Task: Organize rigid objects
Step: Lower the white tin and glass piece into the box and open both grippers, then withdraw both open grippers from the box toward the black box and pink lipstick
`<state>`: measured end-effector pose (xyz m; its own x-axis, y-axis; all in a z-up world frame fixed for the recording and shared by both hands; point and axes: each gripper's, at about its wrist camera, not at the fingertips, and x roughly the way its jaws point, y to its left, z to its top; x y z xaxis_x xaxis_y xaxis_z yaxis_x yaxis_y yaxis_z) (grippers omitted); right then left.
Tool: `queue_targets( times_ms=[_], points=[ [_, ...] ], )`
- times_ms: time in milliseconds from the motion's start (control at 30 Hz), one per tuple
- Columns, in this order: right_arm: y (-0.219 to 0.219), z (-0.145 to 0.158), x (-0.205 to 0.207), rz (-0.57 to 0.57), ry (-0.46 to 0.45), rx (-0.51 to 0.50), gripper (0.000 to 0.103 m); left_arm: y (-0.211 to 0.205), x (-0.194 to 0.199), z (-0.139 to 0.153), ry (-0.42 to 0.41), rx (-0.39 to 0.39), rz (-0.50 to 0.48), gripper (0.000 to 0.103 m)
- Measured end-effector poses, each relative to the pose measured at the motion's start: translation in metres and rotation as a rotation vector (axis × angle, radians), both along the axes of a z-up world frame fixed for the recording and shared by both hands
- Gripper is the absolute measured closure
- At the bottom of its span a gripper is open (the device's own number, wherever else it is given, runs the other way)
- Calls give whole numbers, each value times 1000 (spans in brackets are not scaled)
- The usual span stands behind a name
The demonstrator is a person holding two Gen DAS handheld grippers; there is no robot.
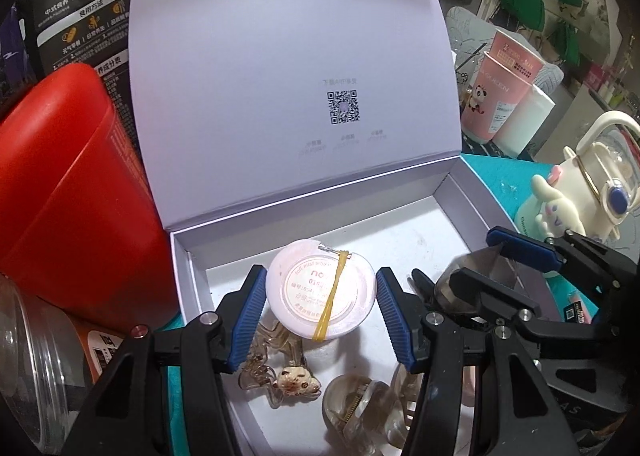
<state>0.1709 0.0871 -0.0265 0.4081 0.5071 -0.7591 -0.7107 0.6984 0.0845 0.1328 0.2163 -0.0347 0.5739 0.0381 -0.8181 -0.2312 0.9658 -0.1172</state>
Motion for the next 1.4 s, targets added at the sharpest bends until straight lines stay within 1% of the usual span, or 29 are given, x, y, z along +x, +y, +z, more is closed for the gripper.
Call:
queue_targets(
  times_ms=[100,233,300,467,500,567,600,633,733,833,1000,1167,1233,1400],
  points=[
    [2,0,-1,2,-9,-10,55,-2,1,2,-7,22,1,48],
    [3,1,-3,4,-21,-23,53,-5,-2,8,-24,72,6,48],
    [2,2,-3,0,-25,-27,47,-5,-3,11,-24,74,1,48],
    [0,8,-7,1,-39,-26,47,-7,-2,10,0,68,4,46],
    [0,9,-7,2,-42,-27,47,-7,-2,10,2,66,2,43],
    [-1,11,-9,-5,-46,-33,47,-8,-3,10,6,59,2,28],
    [-2,12,-9,-9,-47,-35,46,-8,-4,11,8,61,8,19],
    [-4,13,-10,-16,-50,-36,46,-7,-5,11,4,61,11,16],
    [-9,17,-10,-27,-59,-36,47,-5,-9,14,-7,39,17,16],
    [-15,22,-12,-41,-66,-42,47,-5,-10,17,-5,52,29,16],
    [-24,29,-18,-54,-83,-43,46,-10,-15,25,-20,63,21,16],
    [-30,38,-24,-65,-101,-41,46,-18,-25,42,-51,93,18,16],
    [-33,42,-27,-64,-113,-39,43,-20,-29,48,-63,97,22,16],
    [-42,53,-35,-74,-135,-22,41,-25,-42,63,-88,113,26,15]
  ],
)
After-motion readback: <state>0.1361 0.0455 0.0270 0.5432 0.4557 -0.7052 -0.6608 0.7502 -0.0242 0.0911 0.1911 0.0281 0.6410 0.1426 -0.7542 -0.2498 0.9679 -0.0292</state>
